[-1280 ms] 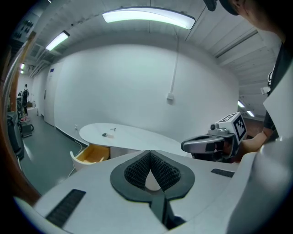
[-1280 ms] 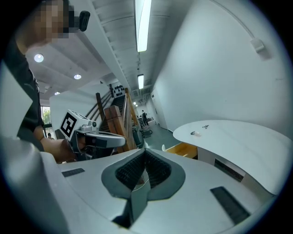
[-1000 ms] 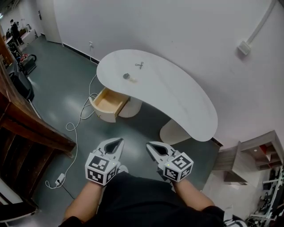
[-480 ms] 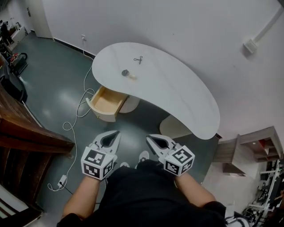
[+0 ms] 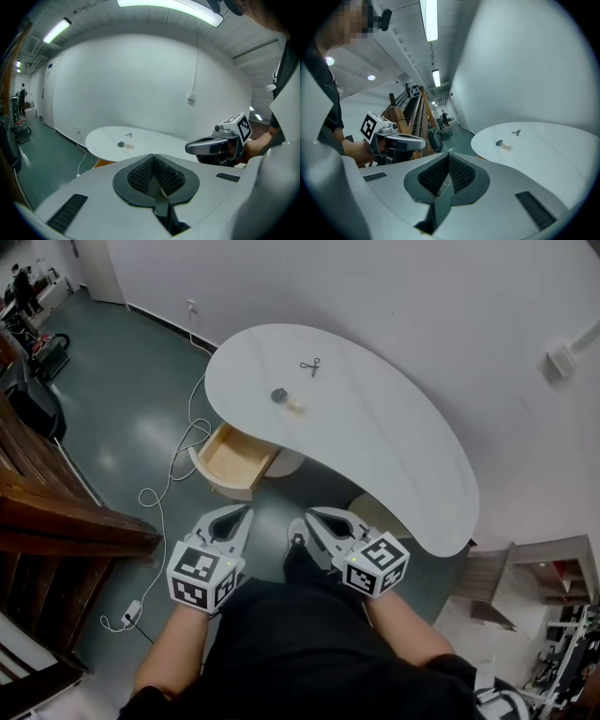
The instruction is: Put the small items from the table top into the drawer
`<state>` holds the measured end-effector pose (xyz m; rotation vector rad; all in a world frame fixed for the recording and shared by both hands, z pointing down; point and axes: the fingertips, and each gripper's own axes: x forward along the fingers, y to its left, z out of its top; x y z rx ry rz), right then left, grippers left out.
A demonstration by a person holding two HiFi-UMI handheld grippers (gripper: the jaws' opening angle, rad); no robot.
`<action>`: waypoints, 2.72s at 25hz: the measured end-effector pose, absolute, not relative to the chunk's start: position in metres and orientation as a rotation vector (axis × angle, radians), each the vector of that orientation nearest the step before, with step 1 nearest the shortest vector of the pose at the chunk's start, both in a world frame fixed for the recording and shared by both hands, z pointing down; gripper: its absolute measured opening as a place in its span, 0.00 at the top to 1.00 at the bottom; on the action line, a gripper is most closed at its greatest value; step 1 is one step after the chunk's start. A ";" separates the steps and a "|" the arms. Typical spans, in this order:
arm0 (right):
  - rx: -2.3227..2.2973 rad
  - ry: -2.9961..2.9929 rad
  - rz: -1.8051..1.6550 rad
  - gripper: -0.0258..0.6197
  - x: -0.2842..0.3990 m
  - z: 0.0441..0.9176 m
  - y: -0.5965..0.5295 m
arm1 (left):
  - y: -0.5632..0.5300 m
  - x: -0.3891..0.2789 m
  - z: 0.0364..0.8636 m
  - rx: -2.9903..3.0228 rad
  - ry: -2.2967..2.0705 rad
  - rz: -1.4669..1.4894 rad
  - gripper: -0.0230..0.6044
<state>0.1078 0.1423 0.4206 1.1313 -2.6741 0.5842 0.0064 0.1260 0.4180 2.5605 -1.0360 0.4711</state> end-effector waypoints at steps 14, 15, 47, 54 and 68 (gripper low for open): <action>1.029 -2.686 0.528 0.95 0.160 0.422 -0.014 | -0.018 0.057 0.425 2.471 -1.139 0.475 0.94; 1.020 -2.681 0.532 0.95 0.164 0.426 -0.024 | -0.026 0.060 0.427 2.463 -1.150 0.477 0.94; 1.041 -2.255 0.303 0.95 0.142 0.551 -0.186 | -0.130 -0.024 0.486 2.346 -1.129 0.656 0.94; 0.988 -2.095 0.249 0.84 0.145 0.589 -0.214 | -0.128 -0.051 0.487 2.328 -1.151 0.641 0.94; 0.870 -1.944 0.253 0.69 0.147 0.637 -0.238 | -0.104 -0.095 0.480 2.249 -1.288 0.580 0.94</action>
